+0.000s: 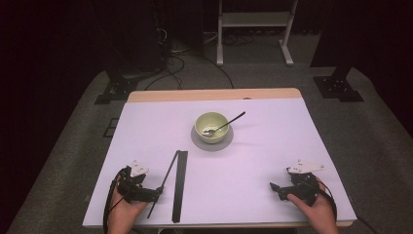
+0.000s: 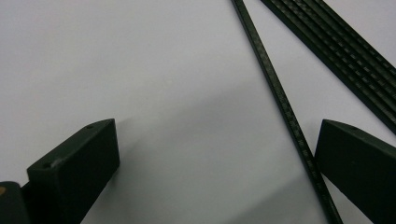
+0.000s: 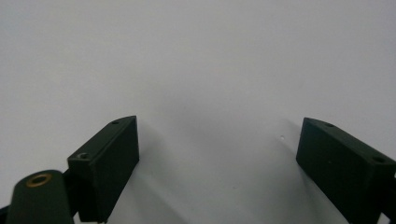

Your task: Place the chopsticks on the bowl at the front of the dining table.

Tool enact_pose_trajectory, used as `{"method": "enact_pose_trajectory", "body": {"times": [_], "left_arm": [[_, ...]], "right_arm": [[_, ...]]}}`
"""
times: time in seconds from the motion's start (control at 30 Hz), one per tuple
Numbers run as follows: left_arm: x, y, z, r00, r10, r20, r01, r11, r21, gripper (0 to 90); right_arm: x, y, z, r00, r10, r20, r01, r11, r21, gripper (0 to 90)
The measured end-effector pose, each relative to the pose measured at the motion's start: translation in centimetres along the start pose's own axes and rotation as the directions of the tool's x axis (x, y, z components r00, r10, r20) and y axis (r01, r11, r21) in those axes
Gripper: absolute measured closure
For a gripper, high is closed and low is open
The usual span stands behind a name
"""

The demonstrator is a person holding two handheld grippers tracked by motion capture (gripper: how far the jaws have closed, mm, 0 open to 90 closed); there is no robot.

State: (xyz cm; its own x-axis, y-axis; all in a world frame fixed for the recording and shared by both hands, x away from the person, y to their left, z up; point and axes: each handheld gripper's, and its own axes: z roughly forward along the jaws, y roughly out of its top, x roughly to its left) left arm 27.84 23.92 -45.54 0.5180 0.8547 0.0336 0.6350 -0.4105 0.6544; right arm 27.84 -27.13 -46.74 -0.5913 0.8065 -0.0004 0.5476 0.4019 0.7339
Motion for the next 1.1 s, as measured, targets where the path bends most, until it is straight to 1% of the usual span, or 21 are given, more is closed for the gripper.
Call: {"method": "enact_pose_trajectory", "body": {"times": [0.1,0.13,0.33,0.63,1.1], "left_arm": [[0.2,0.0,-0.1,1.0000,-0.001,-0.005,0.001,1.0000,0.001,0.0],[0.4,-0.1,-0.1,0.9999,-0.008,-0.008,0.008,1.0000,0.002,0.0],[1.1,-0.2,-0.3,0.9996,-0.017,-0.023,0.017,0.9998,0.007,0.0],[1.5,-0.4,-0.5,0.9992,-0.026,-0.031,0.026,0.9996,0.008,0.0],[2.8,-0.7,-0.8,0.9974,-0.048,-0.055,0.048,0.9988,0.009,0.0]], "right_arm": [[0.0,0.0,0.0,1.0000,0.001,0.001,-0.001,1.000,0.000,11.6],[0.0,0.0,0.0,1.0000,0.000,0.000,0.000,1.000,0.000,11.5],[0.0,0.0,0.0,1.0000,0.002,0.000,-0.002,1.000,0.001,11.5],[0.0,0.0,0.0,1.0000,0.001,0.000,-0.001,1.000,0.000,11.5],[0.0,0.0,0.0,1.0000,0.000,0.000,0.000,1.000,0.000,11.5]]}}
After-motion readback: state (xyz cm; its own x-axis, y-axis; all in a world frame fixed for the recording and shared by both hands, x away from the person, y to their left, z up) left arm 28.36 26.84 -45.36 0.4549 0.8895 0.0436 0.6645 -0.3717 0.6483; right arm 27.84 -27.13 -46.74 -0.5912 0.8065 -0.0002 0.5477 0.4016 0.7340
